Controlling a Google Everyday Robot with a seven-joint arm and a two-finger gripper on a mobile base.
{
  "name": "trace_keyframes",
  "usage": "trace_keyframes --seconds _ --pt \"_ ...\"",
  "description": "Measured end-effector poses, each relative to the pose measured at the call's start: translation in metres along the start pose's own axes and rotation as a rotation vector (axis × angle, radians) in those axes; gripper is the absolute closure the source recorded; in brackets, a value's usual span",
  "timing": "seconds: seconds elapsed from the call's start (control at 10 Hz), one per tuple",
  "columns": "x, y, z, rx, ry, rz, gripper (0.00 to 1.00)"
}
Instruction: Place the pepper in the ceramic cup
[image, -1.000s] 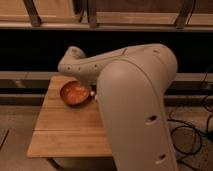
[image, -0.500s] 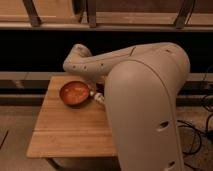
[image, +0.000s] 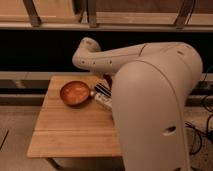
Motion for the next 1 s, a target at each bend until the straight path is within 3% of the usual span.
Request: trace_keyframes --seconds 0.1,0.3,0.6,0.8,1.0 --pt "-0.003 -0.029 -0.002 0.029 -0.042 0.051 1.0" --pt "0.004 -0.061 0.001 0.039 -0.083 0.115 1.0" --pt "0.008 -0.084 0.002 -0.043 -0.214 0.117 1.0" --pt "0.002 -0.099 -0.003 -0.073 -0.311 0.089 1.0" --pt "0.008 -0.121 -0.005 -0.089 -0.379 0.075 1.0"
